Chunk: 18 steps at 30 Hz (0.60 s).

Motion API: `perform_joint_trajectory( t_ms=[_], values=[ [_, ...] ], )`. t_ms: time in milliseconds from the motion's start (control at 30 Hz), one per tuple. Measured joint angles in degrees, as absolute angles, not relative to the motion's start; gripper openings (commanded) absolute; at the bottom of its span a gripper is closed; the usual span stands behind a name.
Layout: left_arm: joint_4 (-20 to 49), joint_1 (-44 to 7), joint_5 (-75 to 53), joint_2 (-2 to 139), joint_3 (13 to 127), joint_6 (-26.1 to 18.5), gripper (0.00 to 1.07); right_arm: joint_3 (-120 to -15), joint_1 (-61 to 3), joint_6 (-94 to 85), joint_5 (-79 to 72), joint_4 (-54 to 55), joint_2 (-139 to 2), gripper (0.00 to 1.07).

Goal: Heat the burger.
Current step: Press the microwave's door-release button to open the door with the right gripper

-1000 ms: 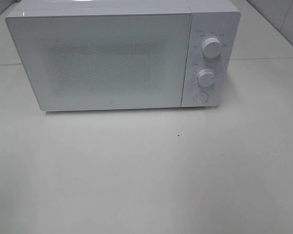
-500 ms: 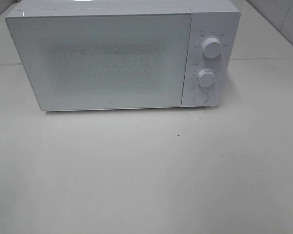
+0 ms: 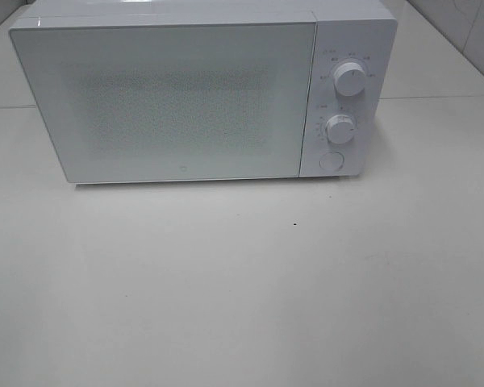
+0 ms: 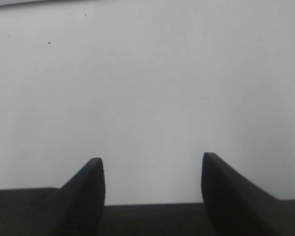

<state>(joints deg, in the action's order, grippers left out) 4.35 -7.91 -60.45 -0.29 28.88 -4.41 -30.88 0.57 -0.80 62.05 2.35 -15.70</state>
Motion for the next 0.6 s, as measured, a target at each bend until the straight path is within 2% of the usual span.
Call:
perform_joint_trajectory(
  t_ms=[600],
  values=[
    [4.35, -7.91, -60.45, -0.29, 28.88, -4.41, 0.0, -28.71, 0.57, -2.29, 58.21, 2.29, 0.17, 0.55]
  ],
)
